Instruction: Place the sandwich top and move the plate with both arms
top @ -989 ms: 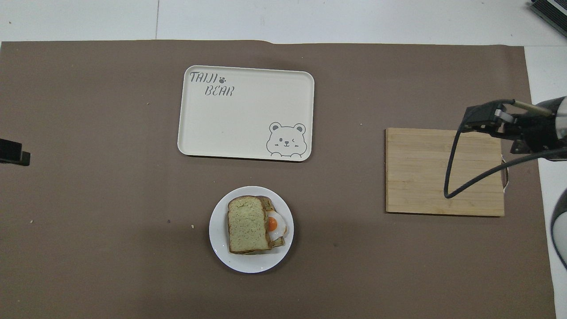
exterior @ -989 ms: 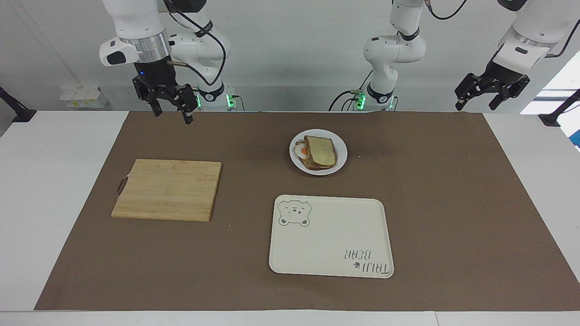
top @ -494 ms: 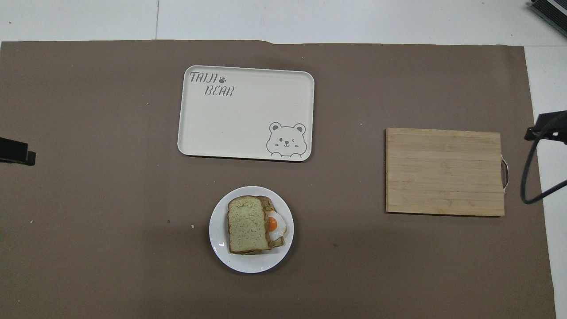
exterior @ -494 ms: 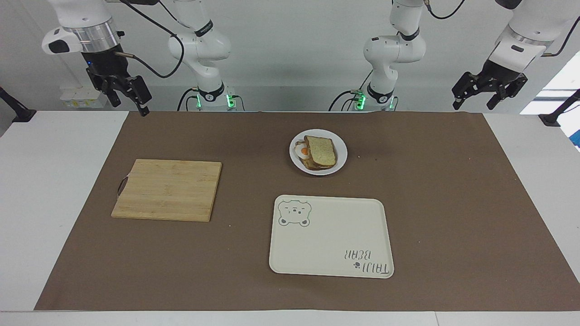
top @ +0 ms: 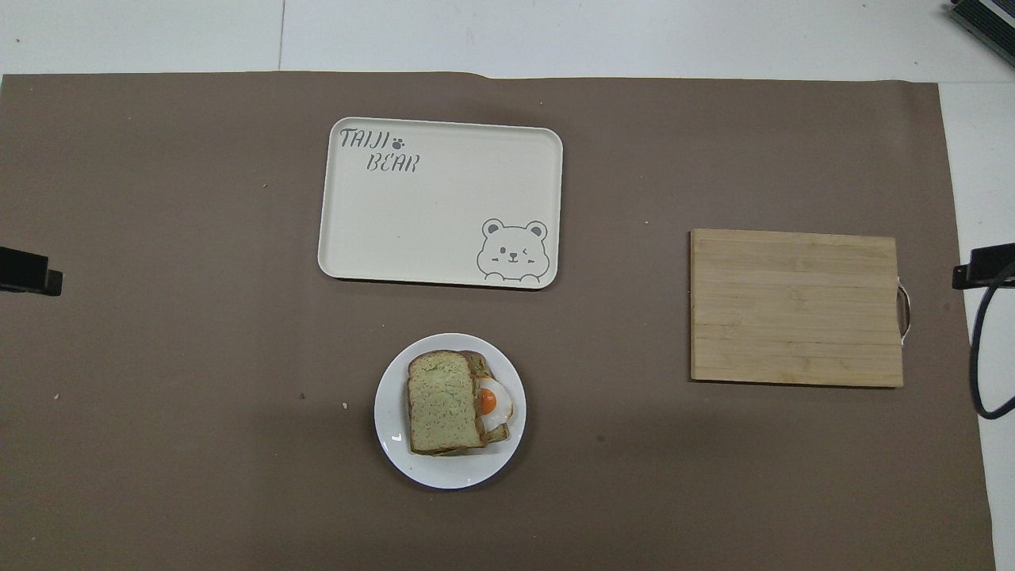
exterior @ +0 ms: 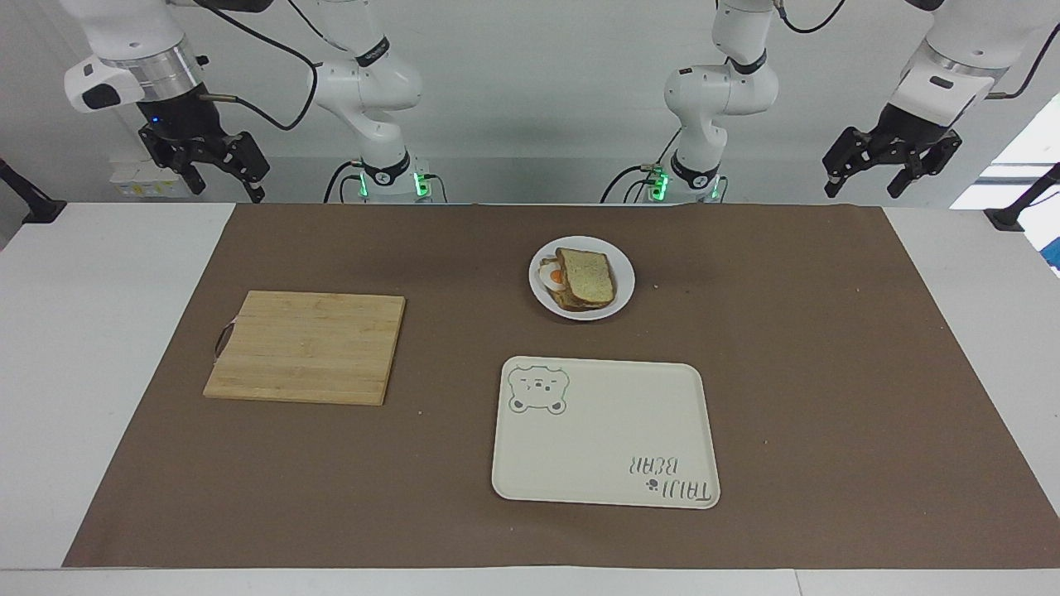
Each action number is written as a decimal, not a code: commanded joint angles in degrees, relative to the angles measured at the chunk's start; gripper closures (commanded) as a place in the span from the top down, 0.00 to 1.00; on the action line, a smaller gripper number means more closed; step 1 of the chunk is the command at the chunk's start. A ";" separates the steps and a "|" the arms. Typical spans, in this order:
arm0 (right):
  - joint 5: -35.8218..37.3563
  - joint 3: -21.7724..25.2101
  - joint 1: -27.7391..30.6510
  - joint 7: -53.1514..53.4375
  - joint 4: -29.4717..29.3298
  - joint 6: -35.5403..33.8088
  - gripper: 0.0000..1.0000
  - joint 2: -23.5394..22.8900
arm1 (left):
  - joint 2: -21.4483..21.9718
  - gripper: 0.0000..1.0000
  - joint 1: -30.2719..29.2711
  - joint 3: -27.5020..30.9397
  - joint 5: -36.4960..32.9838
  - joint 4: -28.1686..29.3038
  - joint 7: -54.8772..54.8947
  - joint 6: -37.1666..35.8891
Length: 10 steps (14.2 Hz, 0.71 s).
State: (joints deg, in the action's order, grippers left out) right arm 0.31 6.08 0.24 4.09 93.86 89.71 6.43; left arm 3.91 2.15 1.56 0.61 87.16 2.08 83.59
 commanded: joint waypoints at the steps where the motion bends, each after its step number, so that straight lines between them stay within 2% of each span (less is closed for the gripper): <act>1: 1.18 -0.71 -0.24 -2.07 0.72 0.91 1.00 0.17 | -0.92 1.00 0.22 0.11 -0.61 -3.91 0.03 -2.20; 5: 0.39 -0.71 0.11 -1.63 0.79 0.47 1.00 -0.02 | -4.26 1.00 0.13 0.02 -0.61 -10.86 0.55 -6.76; 10: 1.18 -0.71 -0.41 -1.19 2.37 0.82 1.00 0.94 | -5.41 1.00 0.05 0.55 -0.87 -12.53 0.55 -9.05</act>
State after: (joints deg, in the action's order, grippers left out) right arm 0.31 5.56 0.05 3.48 94.23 90.00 6.07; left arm 0.16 2.08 1.78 0.60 78.20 2.17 77.05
